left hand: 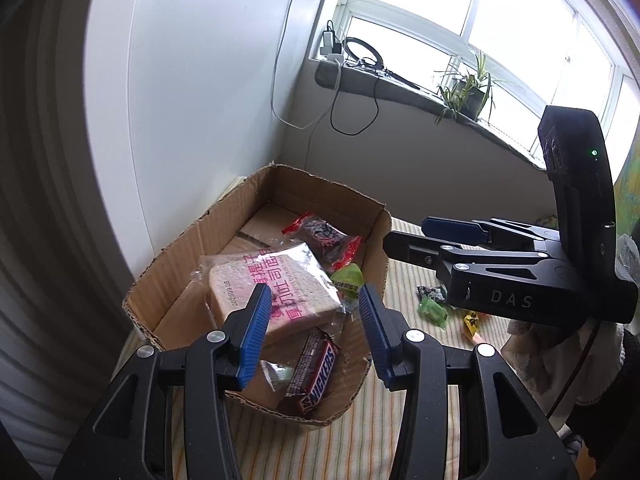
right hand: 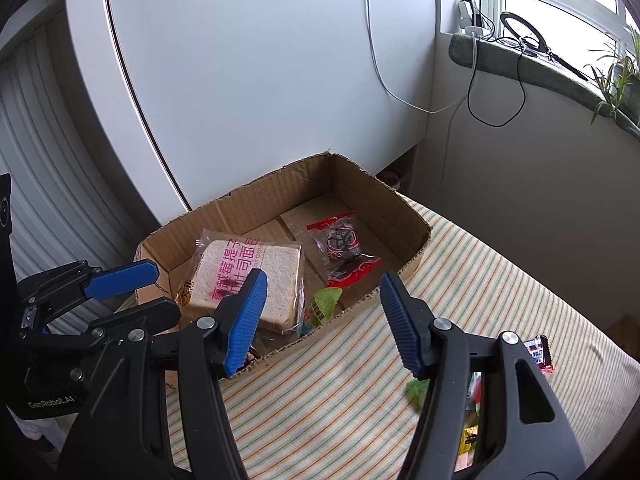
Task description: Organize snacks
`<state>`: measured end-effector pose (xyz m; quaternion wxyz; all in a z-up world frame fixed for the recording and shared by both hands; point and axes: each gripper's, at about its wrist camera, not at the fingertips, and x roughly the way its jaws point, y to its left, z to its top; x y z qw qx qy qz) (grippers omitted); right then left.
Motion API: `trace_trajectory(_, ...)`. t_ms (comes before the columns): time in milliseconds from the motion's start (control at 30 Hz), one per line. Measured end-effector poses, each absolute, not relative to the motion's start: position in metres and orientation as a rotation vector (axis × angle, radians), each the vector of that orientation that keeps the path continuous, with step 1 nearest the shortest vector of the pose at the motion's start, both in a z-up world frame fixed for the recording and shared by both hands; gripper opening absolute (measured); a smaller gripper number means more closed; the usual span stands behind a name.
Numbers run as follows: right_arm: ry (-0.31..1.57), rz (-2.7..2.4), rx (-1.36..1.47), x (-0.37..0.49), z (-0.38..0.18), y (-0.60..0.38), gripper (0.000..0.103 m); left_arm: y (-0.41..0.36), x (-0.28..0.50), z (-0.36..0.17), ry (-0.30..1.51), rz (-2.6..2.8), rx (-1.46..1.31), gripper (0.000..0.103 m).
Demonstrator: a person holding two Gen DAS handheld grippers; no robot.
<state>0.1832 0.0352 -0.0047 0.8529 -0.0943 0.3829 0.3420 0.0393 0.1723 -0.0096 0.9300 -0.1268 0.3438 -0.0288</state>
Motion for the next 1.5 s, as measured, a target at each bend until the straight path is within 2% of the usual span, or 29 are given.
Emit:
trace_trajectory(600,0.793,0.592,-0.122,0.170,0.009,-0.088,0.062,0.113,0.036,-0.009,0.718,-0.182,-0.247,0.044)
trace_trajectory(1033,0.856,0.487,-0.045,0.180,-0.019,-0.163,0.062,0.075,0.046,-0.026,0.769,-0.247,-0.253,0.044)
trace_trajectory(1500,0.940,0.487,0.039,0.208,-0.060,-0.186,0.062,0.041,0.077,-0.056,0.863,-0.301,-0.285,0.044)
